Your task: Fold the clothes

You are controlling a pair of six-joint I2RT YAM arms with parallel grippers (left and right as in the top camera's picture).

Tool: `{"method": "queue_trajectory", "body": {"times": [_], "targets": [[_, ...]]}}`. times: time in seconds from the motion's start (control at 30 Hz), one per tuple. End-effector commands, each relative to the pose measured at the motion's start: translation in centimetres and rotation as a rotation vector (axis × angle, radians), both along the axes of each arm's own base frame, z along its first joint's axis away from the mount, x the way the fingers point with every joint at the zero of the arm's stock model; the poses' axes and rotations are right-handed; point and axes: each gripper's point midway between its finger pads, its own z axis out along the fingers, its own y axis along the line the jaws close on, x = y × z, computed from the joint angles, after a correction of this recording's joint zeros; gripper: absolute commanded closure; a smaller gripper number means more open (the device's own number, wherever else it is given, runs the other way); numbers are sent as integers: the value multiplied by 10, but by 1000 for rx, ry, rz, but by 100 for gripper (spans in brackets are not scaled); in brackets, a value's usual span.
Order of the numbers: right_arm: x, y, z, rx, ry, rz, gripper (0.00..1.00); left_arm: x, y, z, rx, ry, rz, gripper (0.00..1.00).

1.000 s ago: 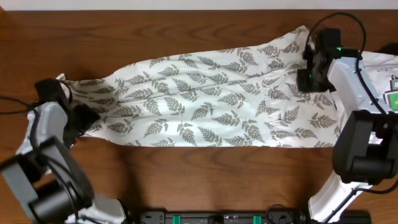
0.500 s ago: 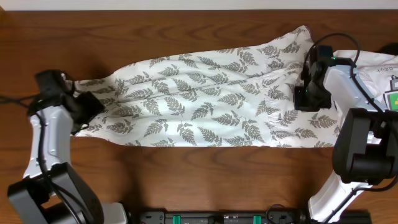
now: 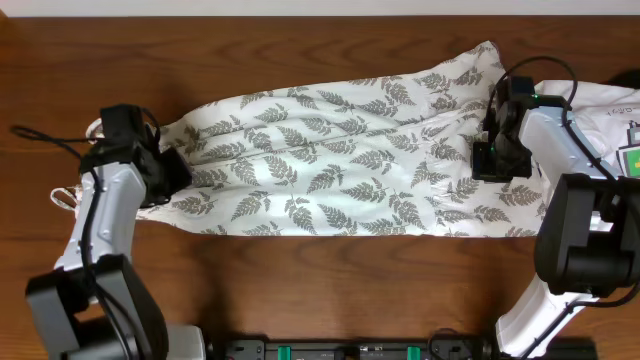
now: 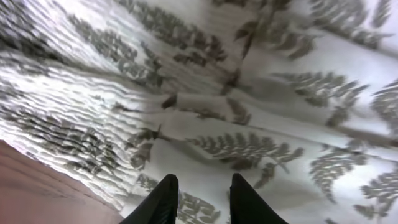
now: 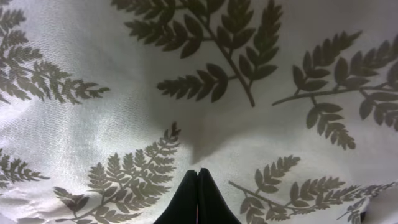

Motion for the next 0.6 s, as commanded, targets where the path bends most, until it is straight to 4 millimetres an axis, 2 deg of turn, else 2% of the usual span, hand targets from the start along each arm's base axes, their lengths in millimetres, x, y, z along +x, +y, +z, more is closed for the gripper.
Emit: {"method": "queue_trajectory", "body": {"times": [0.0, 0.23, 0.43, 0.53, 0.57], "targets": [[-5, 4, 0, 4, 5, -7, 98, -7, -4, -19, -18, 59, -17, 71], [-14, 5, -18, 5, 7, -15, 93, -15, -5, -49, -41, 148, -17, 70], [-40, 8, -35, 18, 74, -31, 94, -23, -5, -76, -52, 231, -14, 70], [-55, 9, -41, 18, 115, -50, 93, -35, 0, -84, -25, 296, -7, 69], [-60, 9, -44, 19, 128, -53, 92, -42, 3, -85, -8, 327, -4, 65]]}}
